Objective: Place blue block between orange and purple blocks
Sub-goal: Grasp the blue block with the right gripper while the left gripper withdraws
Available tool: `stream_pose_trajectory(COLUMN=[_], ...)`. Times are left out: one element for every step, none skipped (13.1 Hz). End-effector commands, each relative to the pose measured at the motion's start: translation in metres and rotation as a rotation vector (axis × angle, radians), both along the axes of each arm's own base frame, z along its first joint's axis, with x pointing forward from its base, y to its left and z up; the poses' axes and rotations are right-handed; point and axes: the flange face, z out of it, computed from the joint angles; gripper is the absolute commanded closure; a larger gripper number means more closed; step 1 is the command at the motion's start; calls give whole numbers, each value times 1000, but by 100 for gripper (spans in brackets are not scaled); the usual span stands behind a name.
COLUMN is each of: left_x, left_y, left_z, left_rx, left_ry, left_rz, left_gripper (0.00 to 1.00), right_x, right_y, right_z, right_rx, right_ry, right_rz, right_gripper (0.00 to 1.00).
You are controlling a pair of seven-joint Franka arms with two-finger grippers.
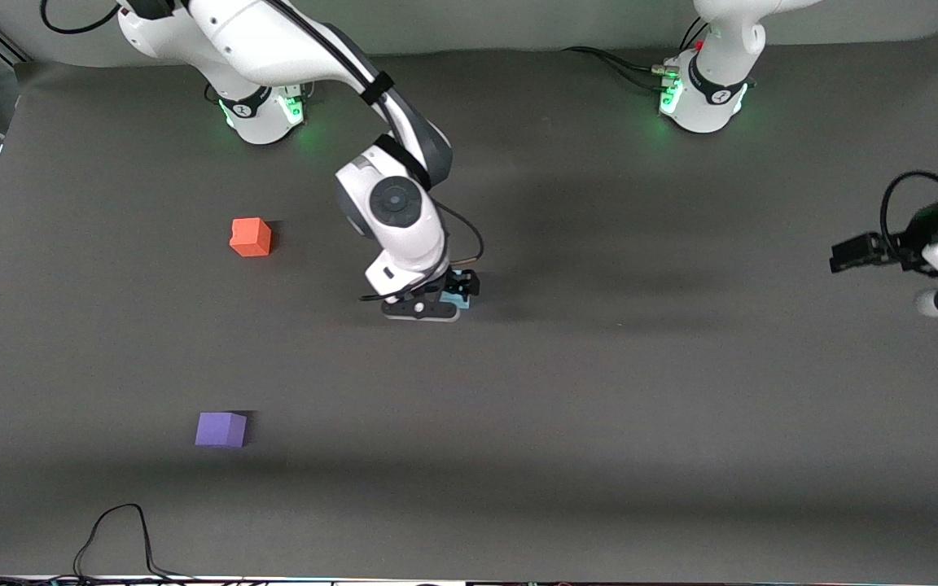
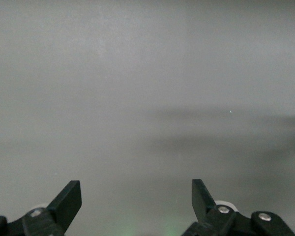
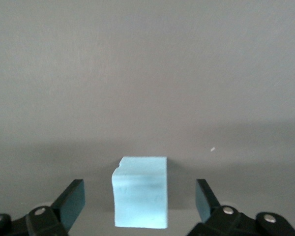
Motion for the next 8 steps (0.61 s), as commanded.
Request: stream_pose_trajectory(left_x=[-17, -17, -17, -13, -9, -5, -5, -6], left_y=[-10, -15, -18, -14, -16, -17, -17, -16], left_z=[8, 9, 10, 12, 18, 22, 22, 23], left_rx=[13, 15, 18, 17, 18, 18, 18, 16], left_ry=[-24, -27, -28, -32, -48, -57, -59, -59], left_rz=[-23, -29, -37, -29, -32, -30, -30, -32], left_gripper=[0, 0, 0, 0, 0, 0, 0, 0], right_x=[-26, -33, -44, -47, -48, -48, -48, -45], right_y=[3, -2, 1, 1, 1, 1, 0, -2], right_z=[-34, -47, -56, -60, -61, -62, -63, -63], right_rx=[17, 20, 12, 4, 2, 1, 0, 0], right_ry=[-19, -29, -26, -22, -21, -20, -19, -19], right_rz=[-24, -22, -4, -1, -1, -1, -4, -8], right_gripper=[0, 0, 0, 0, 0, 0, 14, 42])
